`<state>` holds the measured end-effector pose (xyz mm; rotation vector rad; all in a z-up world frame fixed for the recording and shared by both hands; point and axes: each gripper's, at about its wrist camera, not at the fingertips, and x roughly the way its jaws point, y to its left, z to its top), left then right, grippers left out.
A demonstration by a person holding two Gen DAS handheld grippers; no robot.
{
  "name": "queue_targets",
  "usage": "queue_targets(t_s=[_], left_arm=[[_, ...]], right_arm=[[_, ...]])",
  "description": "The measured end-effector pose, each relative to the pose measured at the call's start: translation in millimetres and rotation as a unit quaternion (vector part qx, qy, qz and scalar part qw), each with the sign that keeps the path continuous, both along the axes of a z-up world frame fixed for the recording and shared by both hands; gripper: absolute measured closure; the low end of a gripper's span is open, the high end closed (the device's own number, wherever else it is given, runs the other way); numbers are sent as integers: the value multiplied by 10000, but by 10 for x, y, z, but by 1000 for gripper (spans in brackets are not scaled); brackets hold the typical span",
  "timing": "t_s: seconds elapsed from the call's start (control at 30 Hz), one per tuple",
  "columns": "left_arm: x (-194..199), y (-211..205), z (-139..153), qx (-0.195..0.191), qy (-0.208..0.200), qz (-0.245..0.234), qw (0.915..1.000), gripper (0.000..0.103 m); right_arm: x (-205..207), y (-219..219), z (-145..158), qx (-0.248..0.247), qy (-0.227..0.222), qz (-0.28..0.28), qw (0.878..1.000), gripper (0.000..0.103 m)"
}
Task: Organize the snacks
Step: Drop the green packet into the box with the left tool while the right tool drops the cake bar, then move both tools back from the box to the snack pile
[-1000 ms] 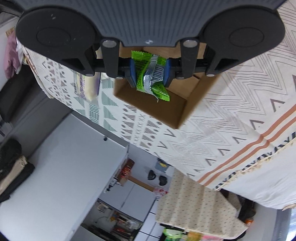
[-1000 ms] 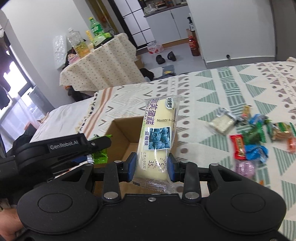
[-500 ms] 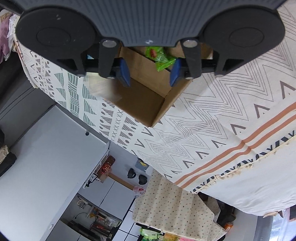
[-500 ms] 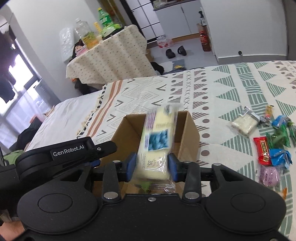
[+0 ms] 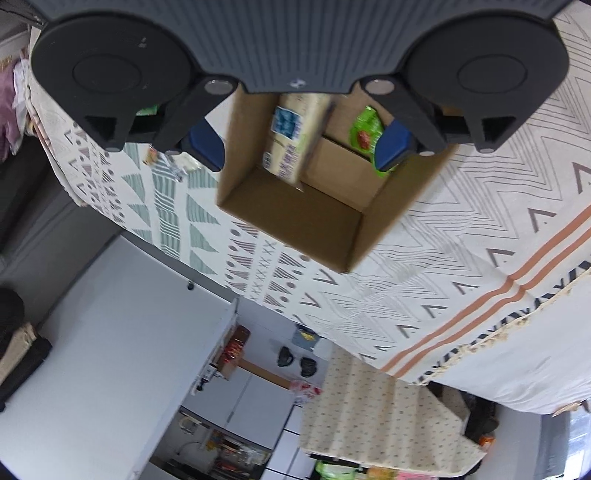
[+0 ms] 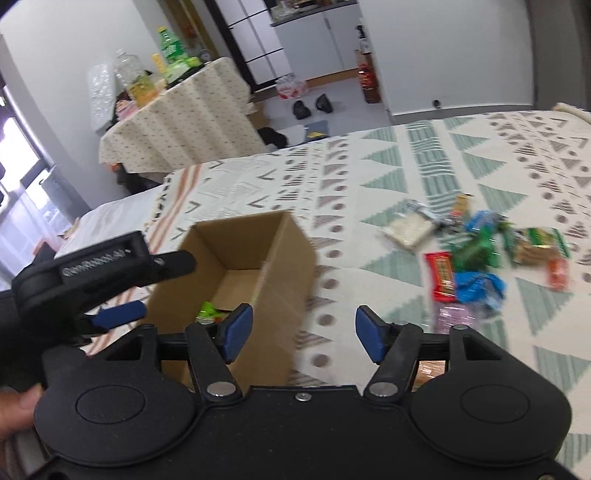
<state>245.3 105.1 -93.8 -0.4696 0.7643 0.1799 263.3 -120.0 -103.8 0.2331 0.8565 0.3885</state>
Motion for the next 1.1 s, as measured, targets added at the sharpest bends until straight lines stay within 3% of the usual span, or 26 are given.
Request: queue_targets(t_s=[0.17, 0.57, 1.1], left_arm=[[-23, -230, 37, 71, -6, -322, 9995, 14], [-48, -796, 120, 178, -25, -957, 9952, 14], [-86, -1353, -10, 278, 333, -1081, 9932, 14]], right_arm=[[-79, -265, -1, -44, -33, -184, 9998, 34], [-171, -855, -16, -8, -65, -559, 9984, 32], [-158, -1546, -225, 134, -29, -894, 9959, 32]])
